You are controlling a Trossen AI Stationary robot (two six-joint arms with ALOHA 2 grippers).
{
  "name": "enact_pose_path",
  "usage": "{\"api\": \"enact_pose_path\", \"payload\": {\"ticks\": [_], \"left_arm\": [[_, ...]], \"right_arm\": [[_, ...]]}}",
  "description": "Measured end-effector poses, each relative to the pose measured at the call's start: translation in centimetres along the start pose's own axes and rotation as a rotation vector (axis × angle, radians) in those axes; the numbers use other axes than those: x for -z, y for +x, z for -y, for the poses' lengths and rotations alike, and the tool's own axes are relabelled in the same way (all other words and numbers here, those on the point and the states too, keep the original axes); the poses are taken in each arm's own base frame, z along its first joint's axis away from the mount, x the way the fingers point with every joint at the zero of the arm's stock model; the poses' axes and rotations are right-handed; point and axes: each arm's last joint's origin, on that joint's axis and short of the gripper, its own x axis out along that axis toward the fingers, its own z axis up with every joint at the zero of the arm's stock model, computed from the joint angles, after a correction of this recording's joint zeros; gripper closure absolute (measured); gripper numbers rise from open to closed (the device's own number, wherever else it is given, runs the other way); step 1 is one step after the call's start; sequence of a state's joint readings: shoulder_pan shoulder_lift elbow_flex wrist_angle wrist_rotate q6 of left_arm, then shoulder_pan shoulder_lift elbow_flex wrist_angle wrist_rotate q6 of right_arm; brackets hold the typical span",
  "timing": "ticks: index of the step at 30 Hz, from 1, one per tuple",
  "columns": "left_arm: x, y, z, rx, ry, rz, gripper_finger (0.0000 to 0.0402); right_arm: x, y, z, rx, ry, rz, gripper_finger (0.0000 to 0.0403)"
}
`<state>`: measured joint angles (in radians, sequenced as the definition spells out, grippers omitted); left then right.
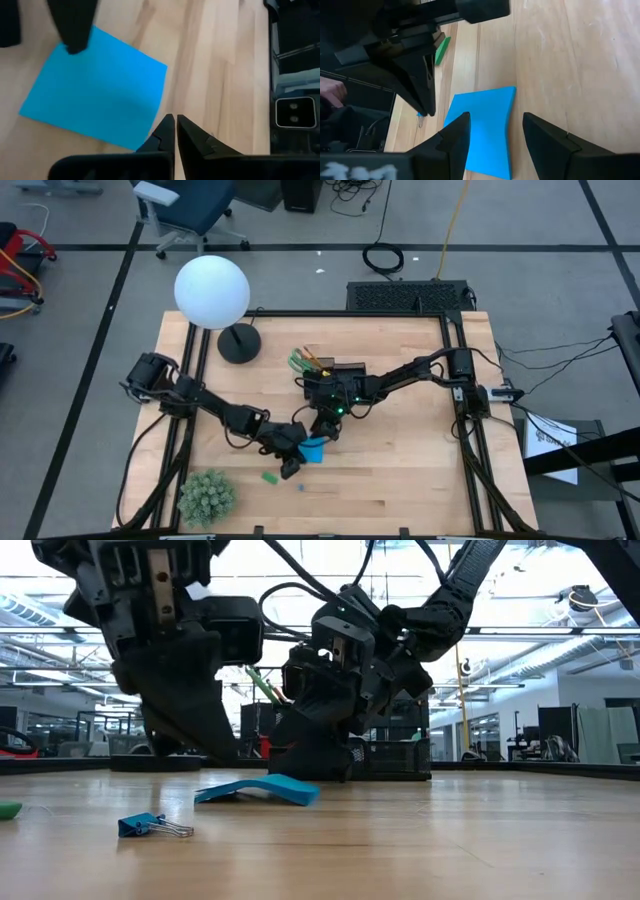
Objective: Pick and place office supplies into organizer
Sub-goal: Put the blue sticky notes into the black desk organizer
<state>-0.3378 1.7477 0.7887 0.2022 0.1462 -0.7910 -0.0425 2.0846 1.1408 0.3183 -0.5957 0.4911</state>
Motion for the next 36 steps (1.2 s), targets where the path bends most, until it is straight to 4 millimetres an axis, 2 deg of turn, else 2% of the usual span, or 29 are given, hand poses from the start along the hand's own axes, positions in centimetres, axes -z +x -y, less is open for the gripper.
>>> {"api": "enact_pose_path", "payload": {"ticks": [5,12,21,36], "left_arm": [[0.6,0.1,0.7,-0.024,0.006,0.029,0.0364],[1.1,1.2,0.2,-0.053,-0.032,0.038,0.034],[0.9,2.6,-0.6,-0.013,-0.068,0.049,0.0339],[0.9,2.8,-0.6,0.004,-0.06,0.055,0.0339]], "right_arm": [[0.0,0.0,0.0,0.001,0.002,-0.002,0.0232],[0.2,0.0,0.2,0.03,0.011,-0.01,0.0232],[1.2,0.3,0.1,0.064,-0.004,-0.086,0.0232],[2.8,1.6,-1.6,0.066,-0.038,-0.159,0.0232]]}}
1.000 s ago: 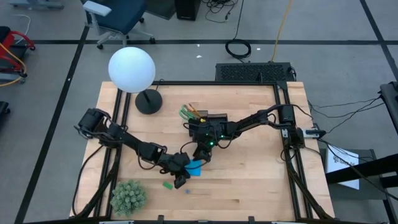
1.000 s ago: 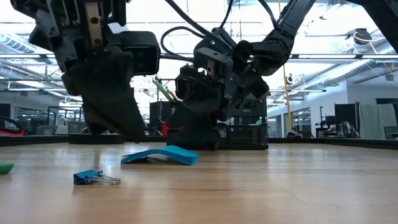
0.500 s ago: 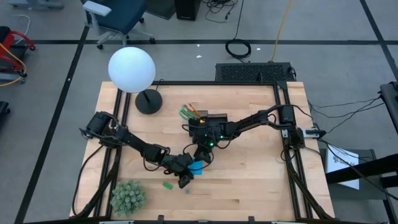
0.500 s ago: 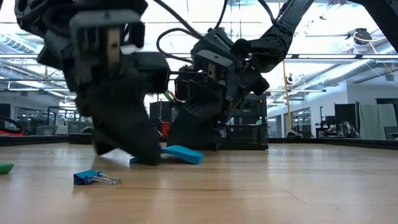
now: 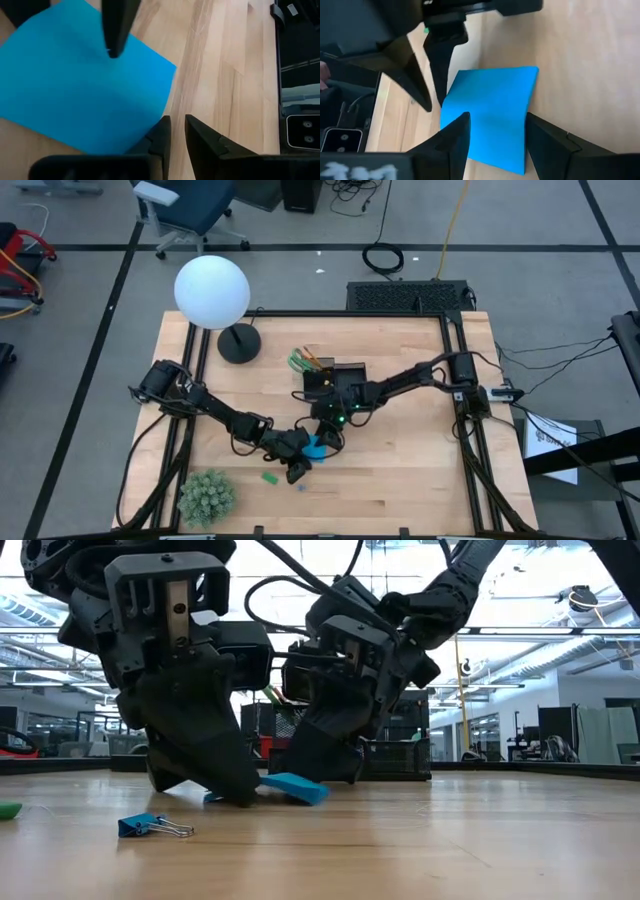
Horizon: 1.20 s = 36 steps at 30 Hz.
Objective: Pick and place office supplies into organizer
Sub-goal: Put the blue sticky notes into the black desk organizer
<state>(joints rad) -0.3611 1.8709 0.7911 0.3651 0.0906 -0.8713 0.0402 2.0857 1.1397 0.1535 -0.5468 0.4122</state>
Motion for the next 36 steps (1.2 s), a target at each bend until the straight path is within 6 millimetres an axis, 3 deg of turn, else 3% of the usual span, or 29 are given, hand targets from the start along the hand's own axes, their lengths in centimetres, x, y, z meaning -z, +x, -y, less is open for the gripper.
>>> {"api": "enact_pose_path", "payload": {"ticks": [17,21,28,36], "left_arm": [[-0.2,0.0,-0.2,-0.017,0.008,0.017,0.0339],[-0.2,0.0,-0.2,-0.018,0.008,0.018,0.0339],[-0.2,0.0,-0.2,-0.015,0.008,0.016,0.0339],[-0.2,0.0,-0.1,0.014,-0.04,-0.015,0.0339]], "right_arm": [[-0.6,0.8,-2.2,-0.138,0.004,0.072,0.0237],[-0.6,0.8,-2.3,-0.143,0.001,0.075,0.0273],[-0.6,0.8,-2.4,-0.185,-0.026,0.056,0.039],[-1.1,0.4,-2.1,-0.212,0.026,0.081,0.0398]]}}
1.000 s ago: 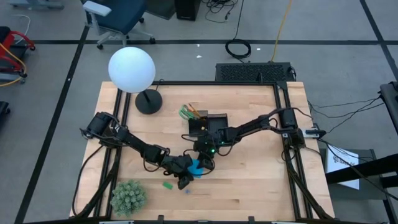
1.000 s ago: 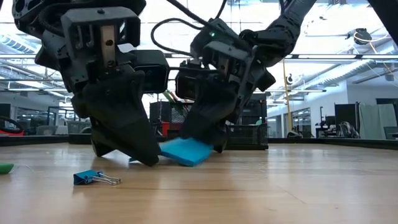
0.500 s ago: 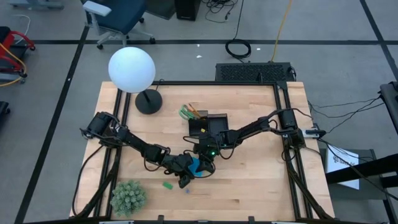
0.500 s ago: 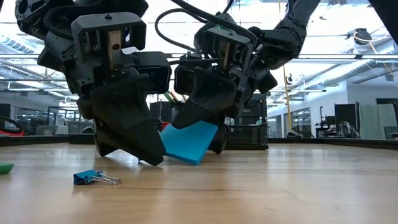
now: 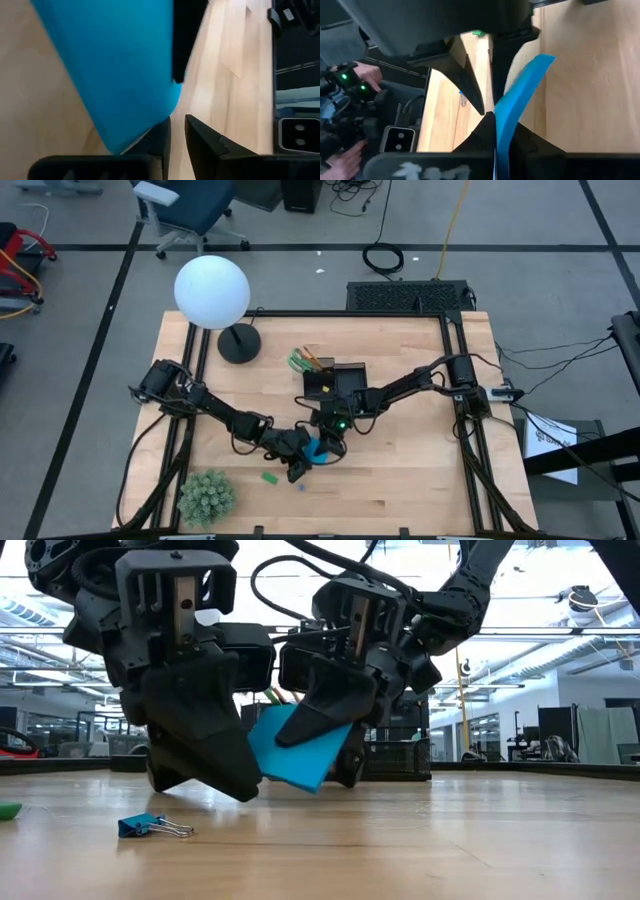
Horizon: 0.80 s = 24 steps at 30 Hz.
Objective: Pick and place office supplies into organizer
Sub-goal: Put the blue sticky notes into the black desk organizer
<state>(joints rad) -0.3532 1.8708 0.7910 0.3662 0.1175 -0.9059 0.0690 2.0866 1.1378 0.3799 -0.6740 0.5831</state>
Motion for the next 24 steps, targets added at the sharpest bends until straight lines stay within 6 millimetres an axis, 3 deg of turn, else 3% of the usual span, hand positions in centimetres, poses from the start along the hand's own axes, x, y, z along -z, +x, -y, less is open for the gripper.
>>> {"api": "enact_pose_path", "payload": {"ticks": [5,9,16,24], "left_arm": [[0.3,-0.4,0.5,0.015,-0.015,-0.031,0.0339],[0.1,-2.0,1.0,-0.041,0.0,-0.033,0.0339],[-0.2,-6.4,1.7,-0.174,0.095,-0.07,0.0339],[-1.3,-11.5,3.2,-0.209,0.158,0.086,0.0339]], "right_arm": [[-0.5,-0.8,0.0,0.01,0.031,0.018,0.04],[-1.5,-2.2,-0.6,0.016,0.036,0.058,0.0401],[-3.7,-5.0,-2.6,0.01,0.059,0.179,0.0402],[-5.0,-7.5,-4.2,0.016,0.071,0.274,0.0402]]}}
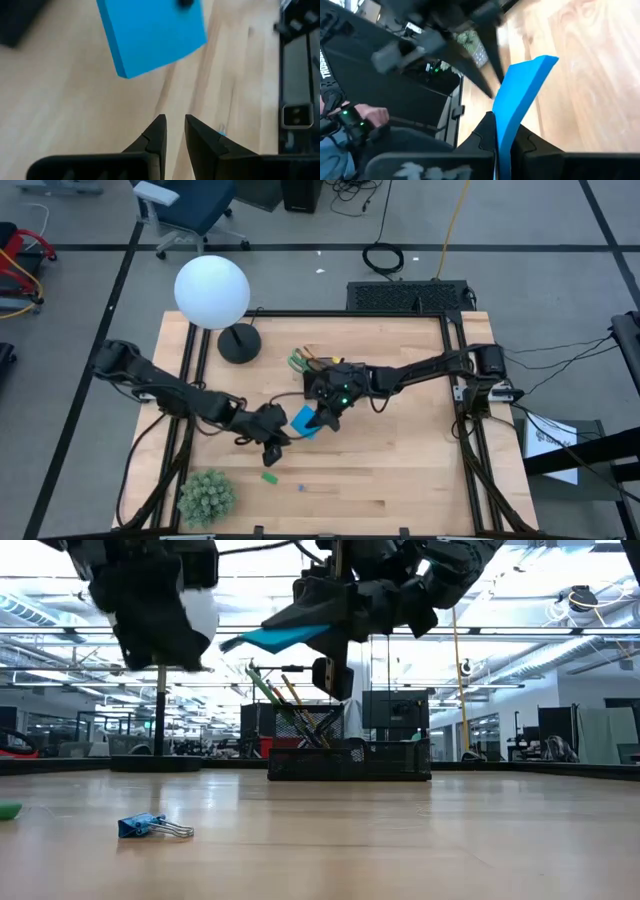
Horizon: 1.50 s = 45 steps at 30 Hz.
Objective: Pick and place office supplies into organizer
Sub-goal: Put the blue sticky notes into the black desk organizer
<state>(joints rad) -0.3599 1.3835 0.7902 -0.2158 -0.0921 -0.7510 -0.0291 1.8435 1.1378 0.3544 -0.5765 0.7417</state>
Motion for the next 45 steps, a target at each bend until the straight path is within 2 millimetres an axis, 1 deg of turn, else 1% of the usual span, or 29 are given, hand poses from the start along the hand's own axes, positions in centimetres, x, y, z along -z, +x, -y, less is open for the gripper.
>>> {"api": "enact_pose_path", "payload": {"ticks": [5,11,15,20,24,27,30,33,36,40,42,45], "left_arm": [[-0.9,-2.5,0.2,-0.001,0.006,0.119,0.0339],[-1.1,-4.7,-0.2,-0.052,0.005,0.191,0.0339],[-1.2,-6.0,-0.4,-0.063,0.014,0.213,0.0339],[-1.2,-7.4,-0.7,-0.071,0.012,0.246,0.0339],[-1.2,-8.7,-1.0,-0.076,0.0,0.281,0.0339],[-1.1,-9.7,-1.3,-0.095,-0.008,0.311,0.0339],[-1.1,-10.8,-1.5,-0.106,-0.018,0.355,0.0339],[-1.1,-11.7,-1.8,-0.125,-0.016,0.391,0.0339],[-1.1,-12.3,-2.0,-0.142,-0.005,0.415,0.0339],[-1.1,-12.5,-2.1,-0.154,0.005,0.429,0.0339],[-1.1,-12.6,-2.1,-0.157,0.006,0.439,0.0339],[-1.2,-12.6,-2.2,-0.171,0.01,0.447,0.0339]], "right_arm": [[-0.5,-0.5,-0.4,0.026,0.007,0.05,0.0402],[-1.3,-0.9,-0.5,0.06,0.107,0.166,0.0402],[-2.4,-1.2,-1.0,0.023,0.14,0.297,0.0402],[-3.6,-1.7,-2.0,-0.061,0.129,0.45,0.0403],[-4.0,-2.0,-2.5,-0.106,0.138,0.513,0.0403],[-3.8,-2.6,-2.8,-0.096,0.139,0.556,0.0403],[-2.7,-3.7,-2.5,-0.061,0.161,0.624,0.0403],[-0.8,-5.5,-1.8,-0.03,0.195,0.696,0.0403],[1.9,-7.8,-1.2,-0.011,0.242,0.783,0.0403],[5.5,-10.7,-0.3,0.047,0.282,0.834,0.0403],[6.9,-11.9,-0.1,0.055,0.294,0.854,0.0403],[8.5,-13.4,0.7,0.086,0.333,0.893,0.0403]]}}
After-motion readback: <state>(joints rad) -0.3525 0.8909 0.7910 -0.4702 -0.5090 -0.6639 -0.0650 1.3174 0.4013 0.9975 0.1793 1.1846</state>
